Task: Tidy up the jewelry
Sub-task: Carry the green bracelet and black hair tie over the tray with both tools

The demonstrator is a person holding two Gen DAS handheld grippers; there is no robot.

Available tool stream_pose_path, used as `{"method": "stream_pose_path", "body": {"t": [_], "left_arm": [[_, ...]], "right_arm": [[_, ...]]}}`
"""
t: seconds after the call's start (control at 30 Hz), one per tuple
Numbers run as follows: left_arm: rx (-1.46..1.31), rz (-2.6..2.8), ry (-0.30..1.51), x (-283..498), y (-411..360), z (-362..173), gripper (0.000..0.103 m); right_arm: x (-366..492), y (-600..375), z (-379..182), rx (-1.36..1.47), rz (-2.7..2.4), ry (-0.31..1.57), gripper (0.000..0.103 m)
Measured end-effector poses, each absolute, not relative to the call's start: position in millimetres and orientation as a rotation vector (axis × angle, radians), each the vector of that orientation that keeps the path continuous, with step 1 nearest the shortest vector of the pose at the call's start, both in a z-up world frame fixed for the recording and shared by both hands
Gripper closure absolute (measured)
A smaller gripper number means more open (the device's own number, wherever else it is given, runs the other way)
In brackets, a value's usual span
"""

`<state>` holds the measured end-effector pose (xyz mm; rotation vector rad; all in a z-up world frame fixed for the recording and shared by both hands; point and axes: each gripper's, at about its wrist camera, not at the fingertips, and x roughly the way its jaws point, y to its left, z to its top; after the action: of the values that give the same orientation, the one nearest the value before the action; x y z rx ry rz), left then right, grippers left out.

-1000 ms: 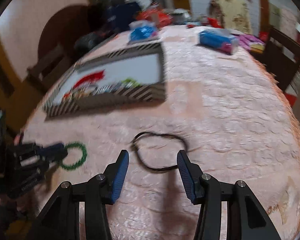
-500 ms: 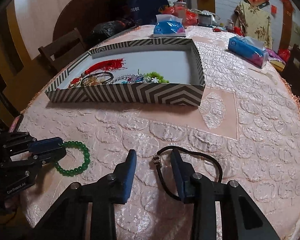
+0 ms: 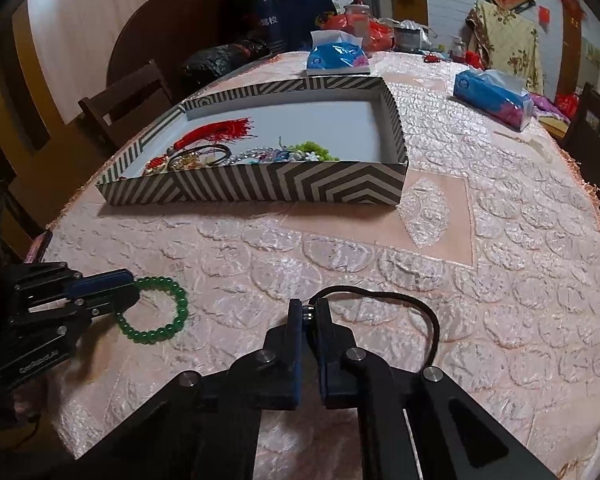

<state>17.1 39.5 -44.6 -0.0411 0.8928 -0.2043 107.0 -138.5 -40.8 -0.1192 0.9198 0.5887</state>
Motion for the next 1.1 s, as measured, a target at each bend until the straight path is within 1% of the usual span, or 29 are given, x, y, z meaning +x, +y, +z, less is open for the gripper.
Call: {"method": "stream_pose_path", "body": {"t": [0.2, 0.5, 0.7, 0.9, 1.1], "left_arm": [[-0.053, -0.235, 0.854, 4.9, 36.2, -27.1, 0.097], [-0.042, -0.236, 0.773, -1.7, 35.3, 10.6, 0.097], [-0.050, -0.210, 0.740, 0.7, 45.8, 27.9, 0.097], [-0.057, -0.197, 0.722, 3.3, 52.1, 38.7, 0.097], [-0.064, -0.189, 0.714, 9.9, 58.2, 44.7, 0.097]], "right_arm": [[91.5, -156.8, -18.5, -0.012, 0.582, 0.853, 0.097], [81.7, -173.5, 9.3, 0.058, 0.539, 0.765, 0.098], [83.6, -181.6, 21.7, 0.087, 0.509, 0.790, 0.097], [88.1, -176.1, 29.0, 0.040, 0.490, 0.825, 0.098], [92.2, -172.0, 35.9, 0.011, 0.489, 0.820, 0.098]]}}
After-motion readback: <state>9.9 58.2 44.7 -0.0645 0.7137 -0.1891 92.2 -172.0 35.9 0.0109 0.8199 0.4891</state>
